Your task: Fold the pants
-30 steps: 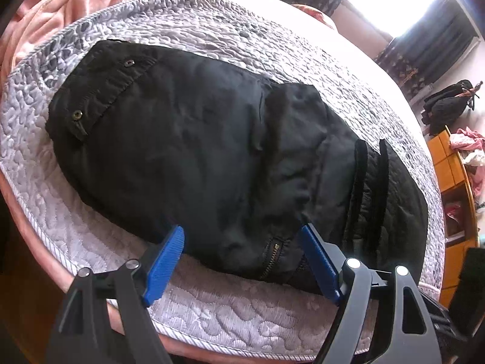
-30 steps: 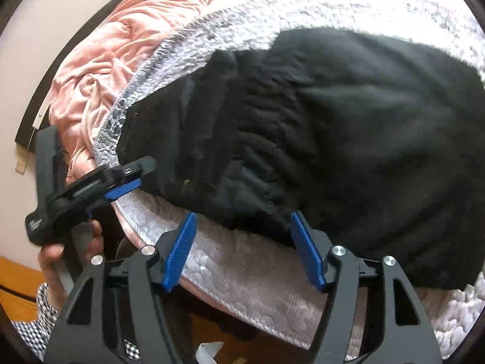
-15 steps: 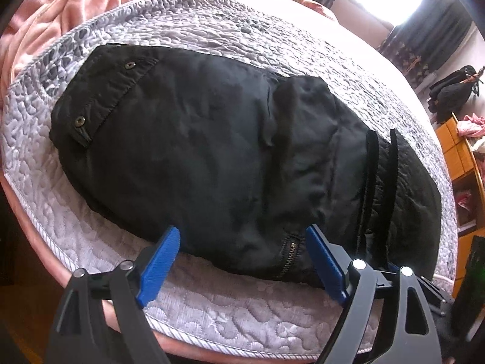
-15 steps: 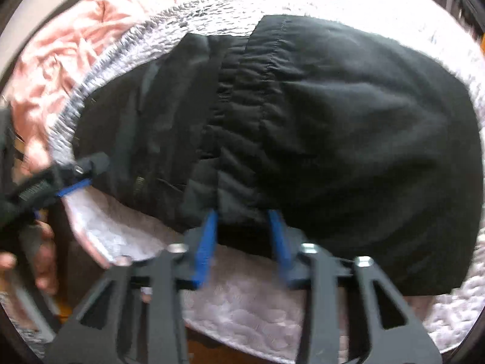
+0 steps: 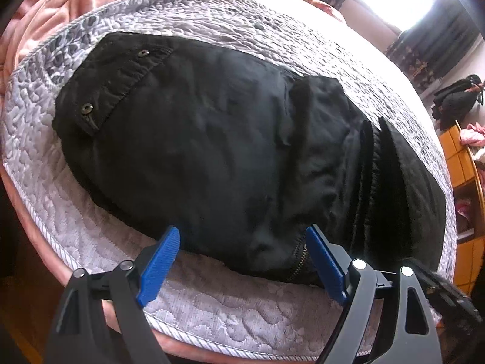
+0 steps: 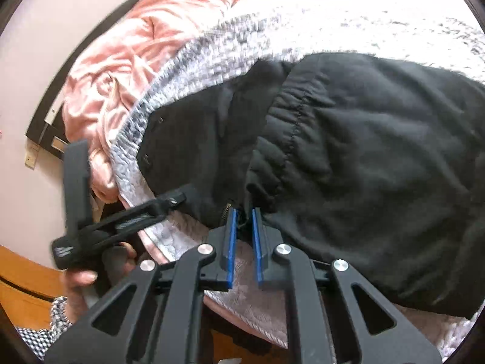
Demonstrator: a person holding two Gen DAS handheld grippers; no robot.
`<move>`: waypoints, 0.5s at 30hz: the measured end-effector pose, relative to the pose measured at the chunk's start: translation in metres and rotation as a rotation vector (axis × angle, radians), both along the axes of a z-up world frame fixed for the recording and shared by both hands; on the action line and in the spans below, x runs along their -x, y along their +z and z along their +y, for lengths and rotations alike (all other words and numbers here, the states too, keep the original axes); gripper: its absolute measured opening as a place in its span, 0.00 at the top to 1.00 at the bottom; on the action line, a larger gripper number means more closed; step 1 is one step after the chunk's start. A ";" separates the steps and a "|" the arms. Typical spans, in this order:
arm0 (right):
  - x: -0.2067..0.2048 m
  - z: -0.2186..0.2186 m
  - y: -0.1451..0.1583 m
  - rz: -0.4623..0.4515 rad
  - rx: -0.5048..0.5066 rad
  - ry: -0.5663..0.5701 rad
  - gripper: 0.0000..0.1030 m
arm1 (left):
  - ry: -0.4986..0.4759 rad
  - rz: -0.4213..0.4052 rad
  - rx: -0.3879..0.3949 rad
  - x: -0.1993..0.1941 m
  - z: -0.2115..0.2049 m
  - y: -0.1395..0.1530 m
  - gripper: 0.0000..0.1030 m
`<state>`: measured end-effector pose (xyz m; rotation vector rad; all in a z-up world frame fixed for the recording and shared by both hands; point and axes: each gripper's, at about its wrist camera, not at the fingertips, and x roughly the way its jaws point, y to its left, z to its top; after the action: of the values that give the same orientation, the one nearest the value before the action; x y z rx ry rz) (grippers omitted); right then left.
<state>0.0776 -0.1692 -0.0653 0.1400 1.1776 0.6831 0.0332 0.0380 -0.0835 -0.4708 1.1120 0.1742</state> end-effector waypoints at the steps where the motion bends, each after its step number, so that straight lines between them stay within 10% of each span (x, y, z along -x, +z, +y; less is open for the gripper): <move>1: -0.003 0.003 -0.009 0.011 0.027 -0.003 0.91 | 0.002 0.001 -0.001 0.000 0.001 0.000 0.17; 7: -0.011 0.008 -0.032 0.038 0.069 0.012 0.86 | -0.014 0.005 -0.011 -0.001 -0.004 -0.001 0.17; 15: 0.007 -0.057 0.019 -0.073 0.073 -0.041 0.57 | -0.135 -0.034 -0.021 -0.015 -0.046 0.016 0.17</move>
<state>0.0706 -0.2265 -0.0459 0.0768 1.1254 0.6040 0.0478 -0.0084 -0.0679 -0.3772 1.1035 0.0600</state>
